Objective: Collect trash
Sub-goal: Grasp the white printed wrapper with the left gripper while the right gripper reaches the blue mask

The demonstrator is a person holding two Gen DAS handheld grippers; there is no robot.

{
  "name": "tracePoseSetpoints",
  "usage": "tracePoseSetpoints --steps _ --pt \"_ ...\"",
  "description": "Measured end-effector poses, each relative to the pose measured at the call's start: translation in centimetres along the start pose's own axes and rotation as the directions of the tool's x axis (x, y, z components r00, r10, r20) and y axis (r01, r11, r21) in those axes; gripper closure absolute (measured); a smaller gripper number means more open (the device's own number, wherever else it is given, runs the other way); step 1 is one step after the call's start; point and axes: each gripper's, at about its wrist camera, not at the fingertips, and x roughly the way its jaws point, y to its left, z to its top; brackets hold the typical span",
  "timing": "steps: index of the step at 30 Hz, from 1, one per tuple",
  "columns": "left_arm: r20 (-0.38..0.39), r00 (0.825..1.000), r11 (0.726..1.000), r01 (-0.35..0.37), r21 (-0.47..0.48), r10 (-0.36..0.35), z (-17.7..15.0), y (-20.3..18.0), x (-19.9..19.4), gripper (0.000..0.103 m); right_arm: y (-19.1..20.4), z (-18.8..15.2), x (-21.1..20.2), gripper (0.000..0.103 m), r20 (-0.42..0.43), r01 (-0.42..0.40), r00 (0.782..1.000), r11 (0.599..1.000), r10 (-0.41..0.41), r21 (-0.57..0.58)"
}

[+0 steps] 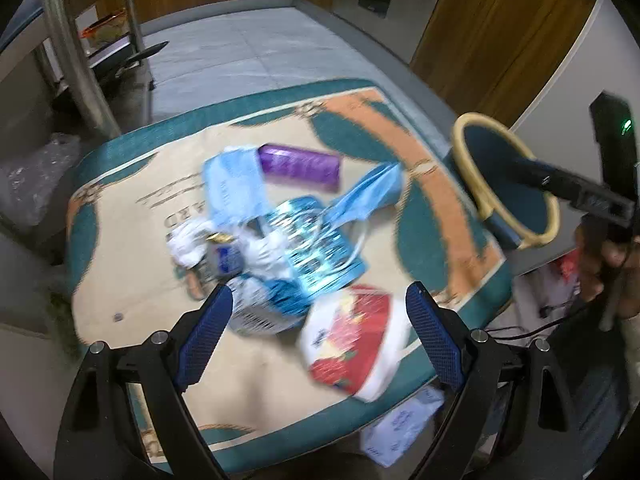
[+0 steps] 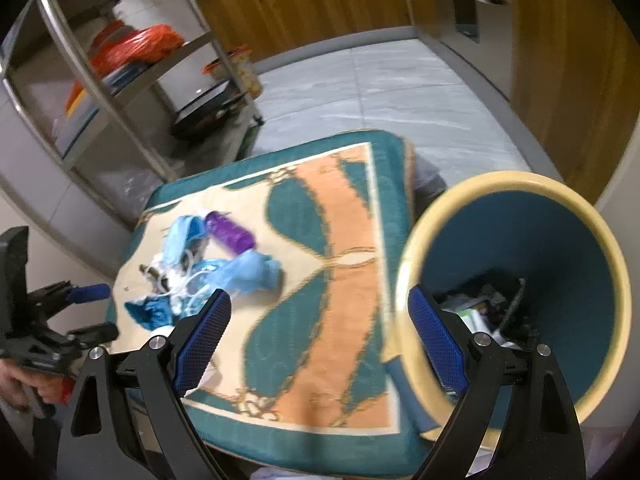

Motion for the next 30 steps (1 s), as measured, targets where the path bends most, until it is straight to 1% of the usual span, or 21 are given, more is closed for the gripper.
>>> tracePoseSetpoints --steps 2,6,9,10,11,14,15,16,22,26,30 --pt "-0.02 0.999 1.0 -0.025 -0.015 0.025 -0.5 0.8 0.5 0.016 1.0 -0.1 0.3 0.013 -0.009 -0.012 1.0 1.0 0.011 -0.026" --pt "-0.044 0.999 0.997 -0.03 -0.07 0.027 -1.2 2.7 1.7 0.017 2.7 -0.3 1.0 0.013 -0.03 -0.03 0.999 0.997 0.028 -0.067" --pt "-0.059 0.998 0.995 -0.026 -0.097 0.02 -1.3 3.4 2.9 0.021 3.5 -0.2 1.3 0.013 -0.039 -0.038 0.999 0.996 0.035 -0.083" --pt "-0.065 0.998 0.995 -0.023 -0.1 0.017 -1.3 3.6 3.3 0.027 3.7 -0.2 1.3 0.013 -0.04 -0.04 0.999 0.996 0.037 -0.085" --pt "-0.074 0.997 0.995 -0.021 -0.099 0.013 -1.3 3.6 3.6 0.039 3.9 -0.2 1.4 0.013 -0.042 -0.044 0.998 0.995 0.04 -0.088" --pt "-0.101 0.995 0.995 -0.03 -0.091 0.021 -1.2 3.8 4.1 0.064 4.5 -0.3 1.6 0.013 -0.052 -0.052 0.998 0.994 0.047 -0.1" --pt "-0.1 0.995 0.995 -0.034 -0.091 0.025 -1.2 3.8 4.0 0.069 4.7 -0.4 1.7 0.013 -0.056 -0.053 0.997 0.993 0.047 -0.104" --pt "-0.099 0.995 0.995 -0.027 -0.096 0.017 -1.2 4.0 3.8 0.071 4.8 -0.4 1.8 0.013 -0.06 -0.053 0.997 0.993 0.047 -0.11" --pt "-0.078 0.997 0.996 0.004 -0.088 -0.01 -1.2 4.2 1.9 0.077 5.3 -0.6 2.4 0.013 -0.076 -0.056 0.996 0.992 0.048 -0.117" --pt "-0.035 0.999 0.997 0.019 -0.074 -0.021 -1.0 3.7 -0.2 0.077 5.8 -0.4 3.0 0.013 -0.084 -0.061 0.995 0.991 0.051 -0.122" --pt "0.006 1.0 0.995 0.022 -0.094 -0.021 -0.6 4.1 -1.3 0.077 6.6 -0.4 3.8 0.013 -0.097 -0.062 0.994 0.99 0.05 -0.13"
